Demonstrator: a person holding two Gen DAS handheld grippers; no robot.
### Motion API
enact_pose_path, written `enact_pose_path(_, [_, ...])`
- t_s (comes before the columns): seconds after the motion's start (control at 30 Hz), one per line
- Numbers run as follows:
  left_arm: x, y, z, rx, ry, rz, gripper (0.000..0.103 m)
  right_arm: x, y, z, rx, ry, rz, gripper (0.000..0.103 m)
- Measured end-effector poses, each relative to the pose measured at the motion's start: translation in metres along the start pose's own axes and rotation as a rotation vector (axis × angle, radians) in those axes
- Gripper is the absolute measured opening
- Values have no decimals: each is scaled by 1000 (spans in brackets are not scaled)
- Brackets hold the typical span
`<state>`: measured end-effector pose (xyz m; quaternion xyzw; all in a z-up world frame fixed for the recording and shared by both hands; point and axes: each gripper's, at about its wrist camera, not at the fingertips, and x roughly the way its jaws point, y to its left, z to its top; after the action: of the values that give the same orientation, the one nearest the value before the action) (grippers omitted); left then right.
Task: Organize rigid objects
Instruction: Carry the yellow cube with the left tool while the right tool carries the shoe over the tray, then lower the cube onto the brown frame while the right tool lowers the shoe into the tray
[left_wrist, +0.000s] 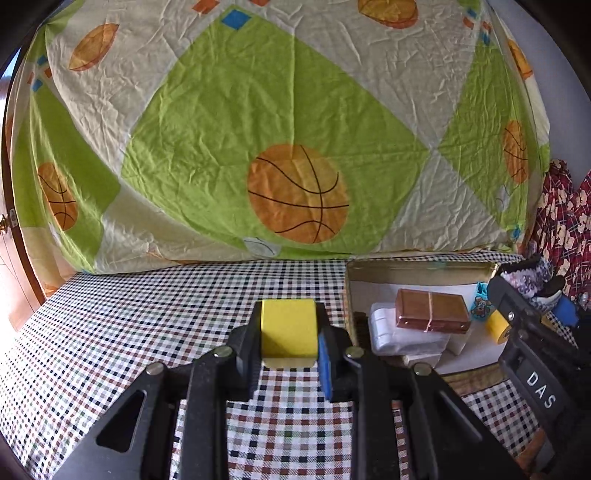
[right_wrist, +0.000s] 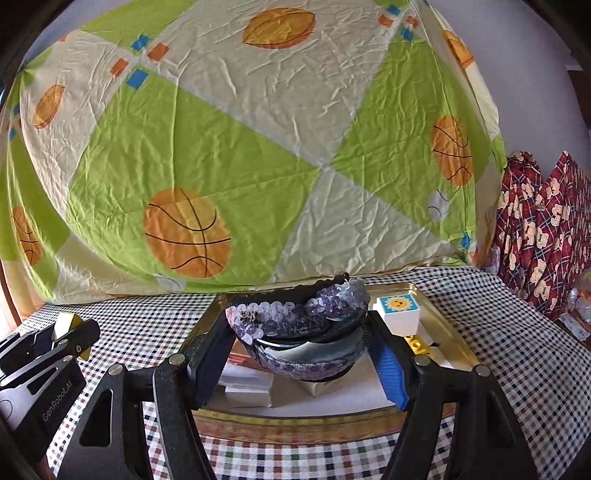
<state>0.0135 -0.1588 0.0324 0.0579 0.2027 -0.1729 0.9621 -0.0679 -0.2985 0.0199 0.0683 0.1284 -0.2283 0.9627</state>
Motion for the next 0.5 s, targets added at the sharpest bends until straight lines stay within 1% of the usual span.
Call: enact_pose_path(0.5, [11, -57, 11, 32, -4, -85, 23, 14, -42, 8, 13, 6, -74, 72])
